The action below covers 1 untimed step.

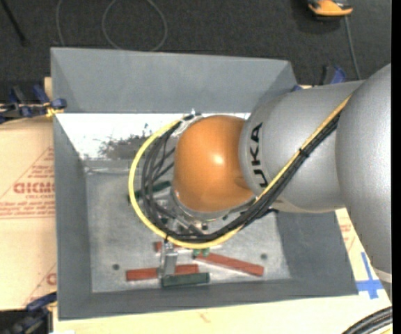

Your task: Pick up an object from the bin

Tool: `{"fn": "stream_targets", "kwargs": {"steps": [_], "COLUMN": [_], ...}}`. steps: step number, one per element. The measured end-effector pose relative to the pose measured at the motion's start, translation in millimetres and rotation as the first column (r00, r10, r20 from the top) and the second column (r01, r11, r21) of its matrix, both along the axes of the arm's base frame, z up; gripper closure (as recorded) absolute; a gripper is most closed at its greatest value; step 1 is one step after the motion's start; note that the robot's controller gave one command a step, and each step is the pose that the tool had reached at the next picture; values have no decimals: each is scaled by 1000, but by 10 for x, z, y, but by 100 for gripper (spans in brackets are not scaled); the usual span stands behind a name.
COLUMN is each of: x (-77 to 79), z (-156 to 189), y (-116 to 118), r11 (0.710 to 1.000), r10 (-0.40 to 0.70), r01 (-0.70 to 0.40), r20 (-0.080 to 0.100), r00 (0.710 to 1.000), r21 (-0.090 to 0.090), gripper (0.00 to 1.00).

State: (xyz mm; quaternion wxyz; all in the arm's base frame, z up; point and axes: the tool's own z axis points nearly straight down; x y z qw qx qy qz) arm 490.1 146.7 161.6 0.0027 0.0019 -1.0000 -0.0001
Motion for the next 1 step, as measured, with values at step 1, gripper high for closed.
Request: {"fn": "stream_targets", "kwargs": {"steps": [1], "x": [70], "z": [-926], "y": [-543], "r11": [993], "r10": [-117], "r01": [117], "r20": [6], "r00": [993], "r21": [1], "gripper": [0]}}
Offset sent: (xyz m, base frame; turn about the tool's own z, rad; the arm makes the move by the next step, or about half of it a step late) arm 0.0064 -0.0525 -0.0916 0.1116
